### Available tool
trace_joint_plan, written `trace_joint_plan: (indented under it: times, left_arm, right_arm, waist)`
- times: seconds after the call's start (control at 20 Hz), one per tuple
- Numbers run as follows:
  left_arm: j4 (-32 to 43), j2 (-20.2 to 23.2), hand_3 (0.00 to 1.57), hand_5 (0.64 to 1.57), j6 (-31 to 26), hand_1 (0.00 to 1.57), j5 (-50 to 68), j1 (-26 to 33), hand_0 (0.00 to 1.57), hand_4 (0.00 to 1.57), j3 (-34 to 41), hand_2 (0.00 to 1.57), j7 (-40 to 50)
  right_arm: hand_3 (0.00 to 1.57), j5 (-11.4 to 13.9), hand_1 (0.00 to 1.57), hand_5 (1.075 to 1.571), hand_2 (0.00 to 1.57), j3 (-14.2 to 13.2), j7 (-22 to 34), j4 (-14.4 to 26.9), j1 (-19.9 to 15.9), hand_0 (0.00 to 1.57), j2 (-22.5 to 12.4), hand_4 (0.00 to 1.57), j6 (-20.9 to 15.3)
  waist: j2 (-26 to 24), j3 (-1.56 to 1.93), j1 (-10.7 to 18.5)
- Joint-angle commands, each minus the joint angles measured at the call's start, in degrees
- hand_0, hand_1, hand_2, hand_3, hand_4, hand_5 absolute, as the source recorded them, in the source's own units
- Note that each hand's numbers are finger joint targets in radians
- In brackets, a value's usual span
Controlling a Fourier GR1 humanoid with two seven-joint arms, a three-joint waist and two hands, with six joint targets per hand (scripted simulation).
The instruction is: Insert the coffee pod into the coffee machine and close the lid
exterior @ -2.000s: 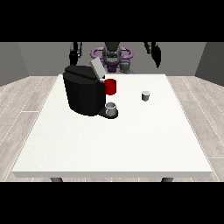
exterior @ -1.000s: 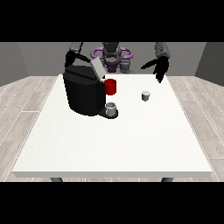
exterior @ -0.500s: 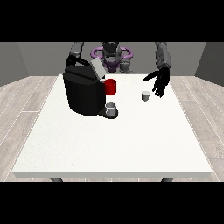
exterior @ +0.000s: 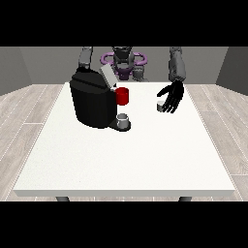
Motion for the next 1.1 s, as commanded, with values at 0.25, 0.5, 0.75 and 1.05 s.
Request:
trace_joint_plan:
  times: [0.25,0.5,0.75,1.05]
  left_arm:
    - [5.79,0.36,0.87,1.571,7.47,0.94,-10.67,-3.87,0.94,0.43,-3.71,1.04,-3.38]
    - [8.18,-0.74,0.88,1.571,5.73,0.87,-16.28,-4.04,0.87,0.34,-7.94,1.02,0.5]
    - [13.14,0.25,0.85,1.571,3.97,0.79,-17.91,-6.95,0.79,0.39,-6.83,0.96,-1.17]
    - [16.48,0.83,1.01,1.571,3.85,1.04,-18.79,-10.16,1.04,0.4,-4.61,1.12,-5.72]
  right_arm:
    - [0.0,1.98,0.0,1.571,0.0,0.56,-0.24,3.07,-2.32,0.0,0.82,0.0,-1.11]
    - [0.0,-1.09,0.0,1.571,0.0,0.48,-1.96,5.43,-2.26,0.0,0.95,0.0,0.22]
    - [0.0,-0.92,0.0,1.571,0.0,2.08,-3.85,6.5,-0.31,0.0,0.91,0.0,-0.04]
    - [0.0,-1.13,0.0,1.571,0.0,-0.84,-2.95,8.31,-3.29,0.0,0.95,0.0,-0.67]
  waist:
    - [1.12,-0.01,-0.42]
    - [-0.33,0.02,-0.82]
    - [-0.17,0.0,-1.5]
    - [-0.01,-0.02,-0.87]
